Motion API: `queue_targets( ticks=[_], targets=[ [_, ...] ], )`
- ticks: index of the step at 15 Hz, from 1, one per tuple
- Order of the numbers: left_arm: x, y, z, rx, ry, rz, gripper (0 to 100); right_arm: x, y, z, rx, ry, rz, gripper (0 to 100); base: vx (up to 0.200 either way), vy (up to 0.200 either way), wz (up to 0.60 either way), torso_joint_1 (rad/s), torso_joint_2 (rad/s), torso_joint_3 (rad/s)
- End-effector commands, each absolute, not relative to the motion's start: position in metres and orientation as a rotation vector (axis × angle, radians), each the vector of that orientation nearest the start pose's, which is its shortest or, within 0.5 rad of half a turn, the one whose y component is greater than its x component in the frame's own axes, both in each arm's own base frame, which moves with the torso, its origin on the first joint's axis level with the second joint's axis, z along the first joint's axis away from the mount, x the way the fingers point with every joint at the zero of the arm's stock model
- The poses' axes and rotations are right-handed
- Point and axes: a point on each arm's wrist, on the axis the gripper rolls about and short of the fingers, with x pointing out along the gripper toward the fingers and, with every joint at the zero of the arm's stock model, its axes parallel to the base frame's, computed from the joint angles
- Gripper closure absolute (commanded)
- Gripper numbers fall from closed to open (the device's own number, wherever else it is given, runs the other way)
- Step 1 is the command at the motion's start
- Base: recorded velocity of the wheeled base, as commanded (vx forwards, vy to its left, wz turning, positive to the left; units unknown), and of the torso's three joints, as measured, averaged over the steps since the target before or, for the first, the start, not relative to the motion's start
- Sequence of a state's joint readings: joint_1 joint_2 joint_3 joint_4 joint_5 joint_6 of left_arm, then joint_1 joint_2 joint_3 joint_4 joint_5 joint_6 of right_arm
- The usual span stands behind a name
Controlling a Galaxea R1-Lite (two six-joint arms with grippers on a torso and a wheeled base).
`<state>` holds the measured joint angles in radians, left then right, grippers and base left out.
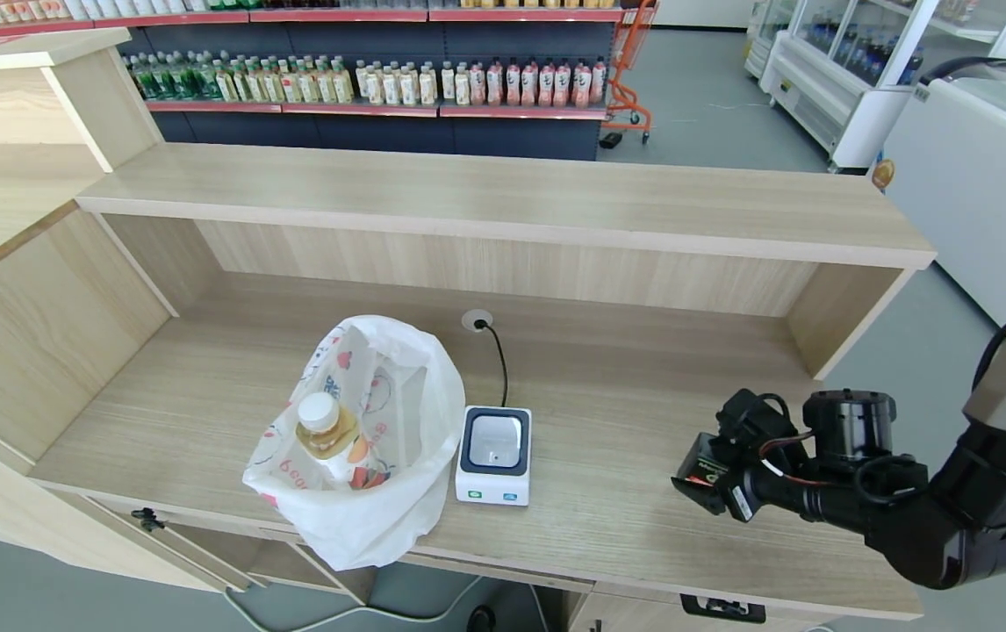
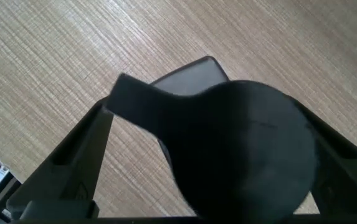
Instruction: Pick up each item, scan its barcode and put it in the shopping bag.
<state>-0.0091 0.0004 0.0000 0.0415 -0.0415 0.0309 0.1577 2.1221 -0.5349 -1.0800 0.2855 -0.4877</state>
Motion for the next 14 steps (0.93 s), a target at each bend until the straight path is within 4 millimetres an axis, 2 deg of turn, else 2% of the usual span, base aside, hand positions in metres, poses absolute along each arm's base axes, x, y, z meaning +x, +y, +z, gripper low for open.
queue_targets(
  ticks=[1,4,7,9,12,14],
  targets=[
    [-0.023,-0.001,0.071,0.03,0.041,-0.051,0,0.318,0.06,0.024,-0.436,0.401,0.562,100,0.0,0.0,0.0,0.0,0.0,0.0],
    [-0.023,-0.001,0.071,0.03,0.041,-0.051,0,0.322,0.065,0.02,-0.439,0.398,0.587,100,0.0,0.0,0.0,0.0,0.0,0.0],
    [-0.023,-0.001,0.071,0.03,0.041,-0.051,0,0.323,0.067,0.027,-0.471,0.343,0.588,100,0.0,0.0,0.0,0.0,0.0,0.0],
    [-0.023,-0.001,0.071,0.03,0.041,-0.051,0,0.317,0.055,0.049,-0.562,0.267,0.552,100,0.0,0.0,0.0,0.0,0.0,0.0],
    [-0.023,-0.001,0.071,0.03,0.041,-0.051,0,0.285,0.023,0.087,-0.689,0.184,0.458,100,0.0,0.0,0.0,0.0,0.0,0.0],
    [-0.023,-0.001,0.071,0.03,0.041,-0.051,0,0.261,0.006,0.134,-0.85,0.013,0.354,100,0.0,0.0,0.0,0.0,0.0,0.0]
  ],
)
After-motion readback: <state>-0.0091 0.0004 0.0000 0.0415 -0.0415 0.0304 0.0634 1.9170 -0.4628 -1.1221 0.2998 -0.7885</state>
